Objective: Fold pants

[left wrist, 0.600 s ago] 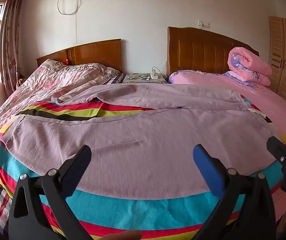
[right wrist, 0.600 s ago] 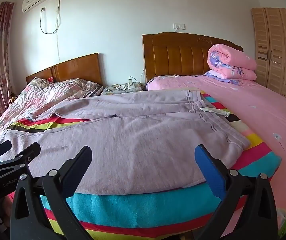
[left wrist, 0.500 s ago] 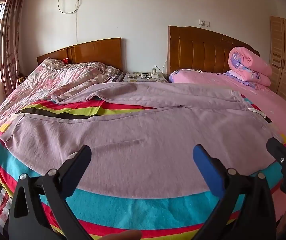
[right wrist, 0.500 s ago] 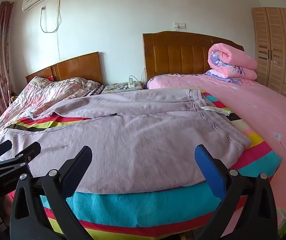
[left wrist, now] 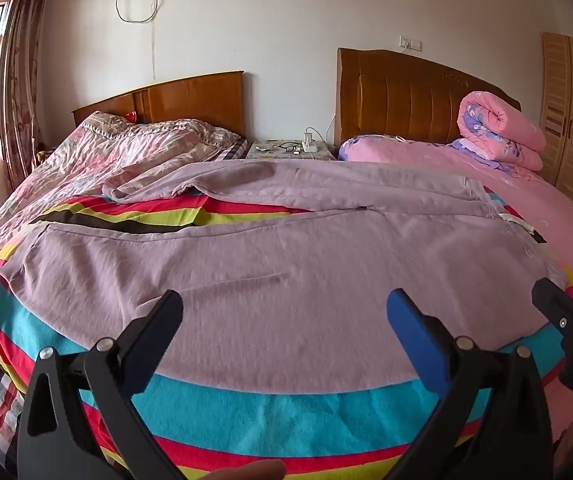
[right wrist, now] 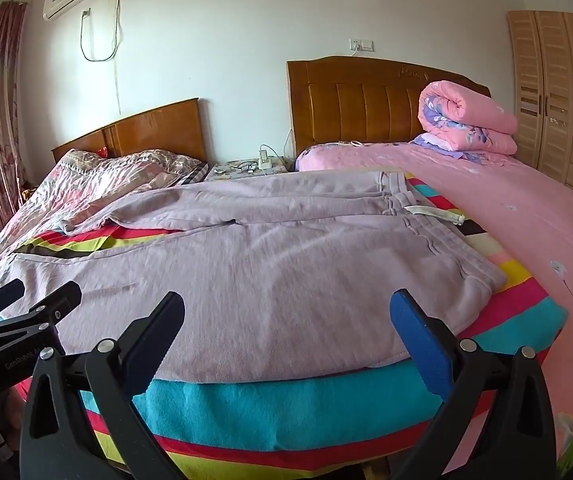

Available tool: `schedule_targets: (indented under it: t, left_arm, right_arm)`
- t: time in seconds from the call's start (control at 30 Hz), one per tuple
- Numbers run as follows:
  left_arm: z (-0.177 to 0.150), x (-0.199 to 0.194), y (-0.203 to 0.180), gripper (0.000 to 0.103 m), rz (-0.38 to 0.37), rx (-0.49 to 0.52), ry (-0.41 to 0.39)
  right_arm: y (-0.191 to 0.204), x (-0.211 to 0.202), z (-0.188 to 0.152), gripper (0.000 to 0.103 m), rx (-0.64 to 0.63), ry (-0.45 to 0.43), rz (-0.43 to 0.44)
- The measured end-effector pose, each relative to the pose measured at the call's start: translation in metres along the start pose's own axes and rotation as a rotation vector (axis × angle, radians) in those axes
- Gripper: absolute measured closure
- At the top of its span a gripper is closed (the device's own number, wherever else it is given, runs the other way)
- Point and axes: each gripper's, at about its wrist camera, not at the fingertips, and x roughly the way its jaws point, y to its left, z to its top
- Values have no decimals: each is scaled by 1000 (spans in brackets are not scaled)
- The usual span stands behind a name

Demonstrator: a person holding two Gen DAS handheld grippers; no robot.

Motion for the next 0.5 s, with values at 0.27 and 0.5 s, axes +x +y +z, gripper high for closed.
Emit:
schedule_targets:
  t: [0.27, 0.5]
  left_arm:
    - [2, 0, 0, 1, 0, -1, 3]
    - [1, 1, 0, 1, 1, -2, 4]
  right_arm:
    - [0, 1, -2, 4, 0, 0, 0]
    - [-1, 2, -5, 4, 2, 4, 0]
